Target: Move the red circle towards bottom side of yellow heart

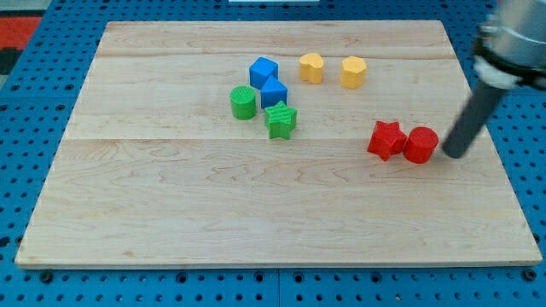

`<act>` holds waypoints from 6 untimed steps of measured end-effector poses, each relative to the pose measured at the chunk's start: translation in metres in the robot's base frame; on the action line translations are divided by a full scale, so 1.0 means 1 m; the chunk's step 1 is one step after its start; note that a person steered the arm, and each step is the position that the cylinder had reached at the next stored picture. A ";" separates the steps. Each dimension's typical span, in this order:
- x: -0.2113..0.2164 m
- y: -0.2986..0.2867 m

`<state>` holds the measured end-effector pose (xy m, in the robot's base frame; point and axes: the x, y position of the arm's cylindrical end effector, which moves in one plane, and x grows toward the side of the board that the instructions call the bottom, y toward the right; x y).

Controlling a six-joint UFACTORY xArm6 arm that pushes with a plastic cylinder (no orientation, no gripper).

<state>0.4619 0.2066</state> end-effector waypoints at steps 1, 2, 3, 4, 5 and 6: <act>-0.030 -0.064; -0.036 -0.080; 0.003 -0.044; 0.018 -0.096; -0.026 -0.115; -0.051 -0.121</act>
